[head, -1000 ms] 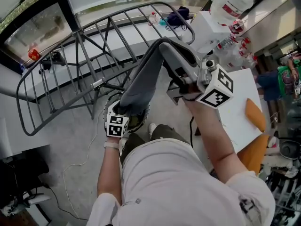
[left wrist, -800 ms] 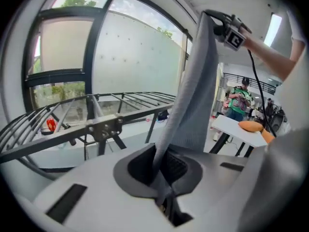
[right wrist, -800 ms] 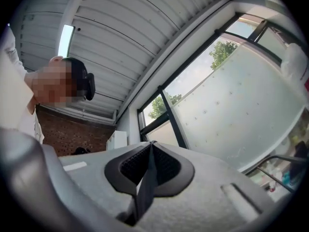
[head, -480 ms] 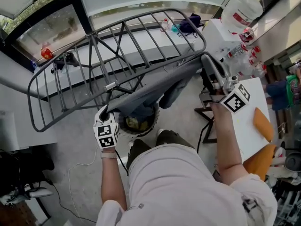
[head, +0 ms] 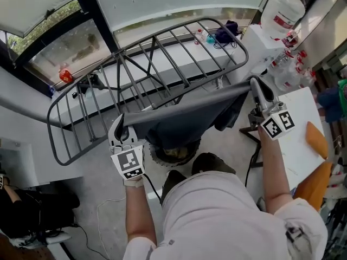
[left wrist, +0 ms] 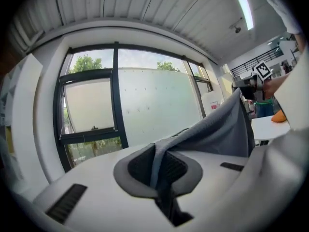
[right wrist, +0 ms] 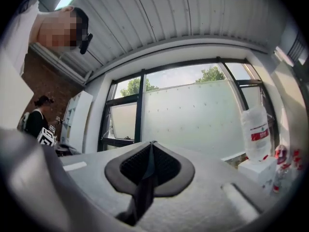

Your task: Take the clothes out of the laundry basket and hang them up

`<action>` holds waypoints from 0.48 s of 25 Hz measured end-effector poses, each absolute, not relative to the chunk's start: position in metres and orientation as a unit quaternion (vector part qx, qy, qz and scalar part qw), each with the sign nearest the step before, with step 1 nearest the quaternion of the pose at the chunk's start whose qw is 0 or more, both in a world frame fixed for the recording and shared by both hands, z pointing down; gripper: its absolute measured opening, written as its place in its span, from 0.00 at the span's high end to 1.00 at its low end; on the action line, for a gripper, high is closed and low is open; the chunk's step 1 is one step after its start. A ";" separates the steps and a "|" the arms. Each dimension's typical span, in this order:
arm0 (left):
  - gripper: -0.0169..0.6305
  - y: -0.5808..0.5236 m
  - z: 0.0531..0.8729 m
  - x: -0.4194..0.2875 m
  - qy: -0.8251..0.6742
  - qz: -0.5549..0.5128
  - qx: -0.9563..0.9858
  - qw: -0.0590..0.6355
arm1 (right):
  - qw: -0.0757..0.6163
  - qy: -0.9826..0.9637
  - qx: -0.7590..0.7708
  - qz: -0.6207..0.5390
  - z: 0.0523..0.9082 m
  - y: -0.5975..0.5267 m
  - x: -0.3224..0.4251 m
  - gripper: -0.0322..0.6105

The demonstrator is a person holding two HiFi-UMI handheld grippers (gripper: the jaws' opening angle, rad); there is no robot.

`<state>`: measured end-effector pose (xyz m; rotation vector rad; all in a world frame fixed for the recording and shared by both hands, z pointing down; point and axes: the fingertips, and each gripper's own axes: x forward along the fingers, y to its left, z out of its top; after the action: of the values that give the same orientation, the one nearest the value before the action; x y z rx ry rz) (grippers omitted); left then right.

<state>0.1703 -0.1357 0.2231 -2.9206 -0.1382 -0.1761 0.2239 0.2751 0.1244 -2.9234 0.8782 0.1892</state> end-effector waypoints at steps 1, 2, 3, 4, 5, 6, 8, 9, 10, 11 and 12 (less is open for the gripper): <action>0.96 -0.138 0.213 0.176 -0.044 -0.046 -0.991 0.115 | 0.034 0.275 -0.959 0.066 0.125 0.276 0.228 0.93; 0.96 -0.140 0.203 0.181 -0.040 -0.033 -0.991 0.127 | 0.031 0.264 -0.961 0.071 0.125 0.276 0.232 0.93; 0.96 -0.142 0.193 0.186 -0.036 -0.020 -0.989 0.141 | 0.030 0.255 -0.963 0.077 0.124 0.277 0.238 0.93; 0.96 -0.143 0.184 0.193 -0.032 -0.009 -0.987 0.154 | 0.031 0.247 -0.965 0.085 0.121 0.277 0.246 0.93; 0.96 -0.143 0.176 0.200 -0.027 0.001 -0.986 0.167 | 0.031 0.241 -0.965 0.094 0.118 0.277 0.256 0.93; 0.96 -0.143 0.168 0.208 -0.021 0.009 -0.984 0.177 | 0.032 0.236 -0.966 0.103 0.115 0.276 0.266 0.93; 0.96 -0.143 0.157 0.227 -0.011 0.018 -0.982 0.189 | 0.028 0.232 -0.965 0.120 0.109 0.275 0.292 0.93; 0.96 -0.143 0.153 0.237 -0.005 0.021 -0.981 0.191 | 0.022 0.234 -0.964 0.128 0.105 0.273 0.307 0.93; 0.96 -0.144 0.149 0.247 0.002 0.022 -0.981 0.193 | 0.012 0.240 -0.961 0.134 0.102 0.269 0.323 0.93; 0.96 -0.145 0.145 0.258 0.010 0.022 -0.980 0.197 | 0.001 0.249 -0.958 0.140 0.098 0.264 0.340 0.93; 0.96 -0.147 0.142 0.270 0.019 0.023 -0.979 0.202 | -0.008 0.260 -0.955 0.145 0.095 0.259 0.359 0.93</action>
<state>0.2697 -0.1465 0.1415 -2.7326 0.0536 0.0629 0.3587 0.2593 0.0945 -3.0148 0.8196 0.4591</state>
